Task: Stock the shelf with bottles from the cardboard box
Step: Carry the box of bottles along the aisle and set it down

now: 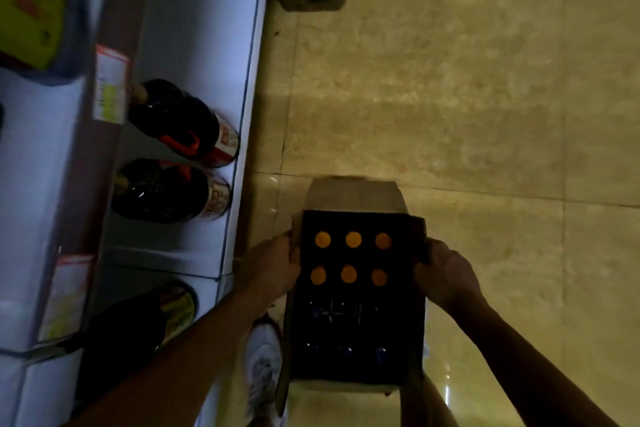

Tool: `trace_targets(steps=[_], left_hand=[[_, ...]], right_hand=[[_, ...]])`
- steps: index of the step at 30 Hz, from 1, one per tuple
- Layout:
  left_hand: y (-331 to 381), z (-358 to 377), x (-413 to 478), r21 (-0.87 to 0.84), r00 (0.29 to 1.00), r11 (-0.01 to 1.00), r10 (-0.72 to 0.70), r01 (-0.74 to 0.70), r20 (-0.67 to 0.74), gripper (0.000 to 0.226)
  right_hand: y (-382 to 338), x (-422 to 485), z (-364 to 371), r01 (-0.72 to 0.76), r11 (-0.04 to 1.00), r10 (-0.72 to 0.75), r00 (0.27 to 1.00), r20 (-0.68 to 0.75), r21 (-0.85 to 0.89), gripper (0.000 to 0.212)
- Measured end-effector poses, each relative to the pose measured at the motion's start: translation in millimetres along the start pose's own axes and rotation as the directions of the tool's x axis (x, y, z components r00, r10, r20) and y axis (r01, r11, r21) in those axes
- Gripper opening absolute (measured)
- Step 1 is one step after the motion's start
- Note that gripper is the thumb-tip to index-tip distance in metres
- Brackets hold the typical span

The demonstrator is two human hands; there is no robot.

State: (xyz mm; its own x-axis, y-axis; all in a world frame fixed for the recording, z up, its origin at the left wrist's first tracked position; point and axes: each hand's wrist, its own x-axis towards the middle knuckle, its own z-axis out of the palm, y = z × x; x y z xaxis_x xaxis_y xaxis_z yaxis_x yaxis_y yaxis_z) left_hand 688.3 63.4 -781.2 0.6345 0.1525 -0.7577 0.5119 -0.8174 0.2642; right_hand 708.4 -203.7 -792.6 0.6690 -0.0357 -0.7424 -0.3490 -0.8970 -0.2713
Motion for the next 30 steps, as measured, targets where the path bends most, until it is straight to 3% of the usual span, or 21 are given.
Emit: trace_targets(steps=[13, 30], left_hand=[[66.0, -61.3, 68.0, 0.052, 0.998, 0.998, -0.022, 0.025, -0.063, 0.028], [128.3, -145.5, 164.8, 0.084, 0.986, 0.988, 0.134, -0.126, -0.101, 0.032]], right_hand=[[-30.6, 73.9, -81.0, 0.132, 0.989, -0.134, 0.991, 0.017, 0.066, 0.019], [-84.9, 148.3, -166.2, 0.044, 0.994, -0.027, 0.988, -0.155, 0.104, 0.034]])
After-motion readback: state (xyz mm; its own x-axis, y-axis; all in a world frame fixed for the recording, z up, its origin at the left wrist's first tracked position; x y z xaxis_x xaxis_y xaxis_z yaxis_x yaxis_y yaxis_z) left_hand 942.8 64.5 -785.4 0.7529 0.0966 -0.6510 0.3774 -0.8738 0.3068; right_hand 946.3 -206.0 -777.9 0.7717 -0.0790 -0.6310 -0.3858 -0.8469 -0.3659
